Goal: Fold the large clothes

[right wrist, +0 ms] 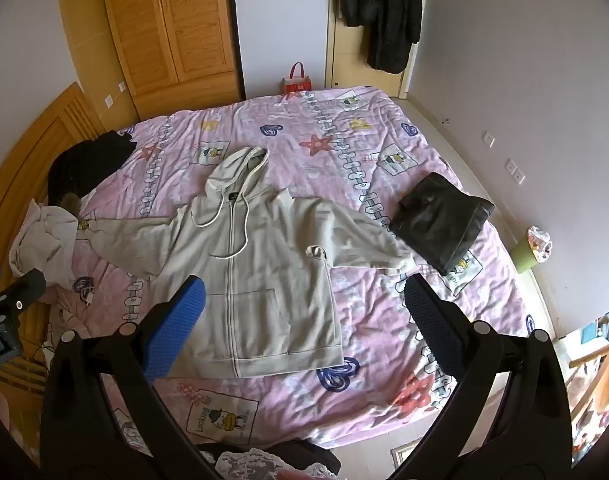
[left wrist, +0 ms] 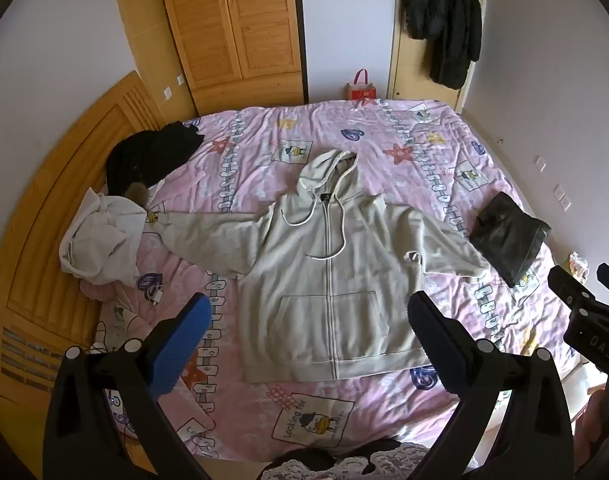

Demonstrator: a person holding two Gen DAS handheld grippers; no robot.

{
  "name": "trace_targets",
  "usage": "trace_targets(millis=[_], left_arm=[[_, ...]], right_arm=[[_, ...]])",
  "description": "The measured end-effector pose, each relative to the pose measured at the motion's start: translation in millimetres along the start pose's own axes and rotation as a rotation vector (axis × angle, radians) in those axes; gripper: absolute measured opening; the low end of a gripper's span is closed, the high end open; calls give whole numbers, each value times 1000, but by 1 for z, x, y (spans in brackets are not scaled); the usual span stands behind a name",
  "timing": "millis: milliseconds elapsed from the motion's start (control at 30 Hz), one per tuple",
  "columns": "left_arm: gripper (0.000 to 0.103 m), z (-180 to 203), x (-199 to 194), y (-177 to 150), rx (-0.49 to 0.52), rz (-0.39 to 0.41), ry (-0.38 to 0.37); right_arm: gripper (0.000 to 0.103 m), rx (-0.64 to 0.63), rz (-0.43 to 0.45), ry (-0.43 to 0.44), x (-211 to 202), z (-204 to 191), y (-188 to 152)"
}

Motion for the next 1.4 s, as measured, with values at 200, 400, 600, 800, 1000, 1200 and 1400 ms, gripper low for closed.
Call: trace_targets(millis=[200,400,600,800,1000,1200,1400], left_arm=[[96,0,0,0,0,-7,0],[96,0,0,0,0,-6,-1],[96,0,0,0,-1,-9,-1],[96,1,-1,-3,-5,-13,7],[96,0,3,-5,-5,-15,9],[96,1,2,-14,-5,-11,36],[96,10,-5,-15,-3,-6,75]], right_arm=[[97,2,1,0,-1,0,0],[97,-1,0,3,-1,1,0],[97,-1,-2,1,0,0,-1],[97,-6,-8,6,2,0,0],[97,2,-12,8,6,2,-7],[97,12,-22,13,13,18,-19],[97,35,-26,42,19,30,-23]])
Point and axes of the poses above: each gripper's, at about its wrist camera, not at the fingertips, and x roughly the way its jaws point, z to its right, y to its top, the point moved 3 cm from there along x, roughly the way its jaws point, and after that the axes turned 13 degrees about -x, right-handed, at the moved point
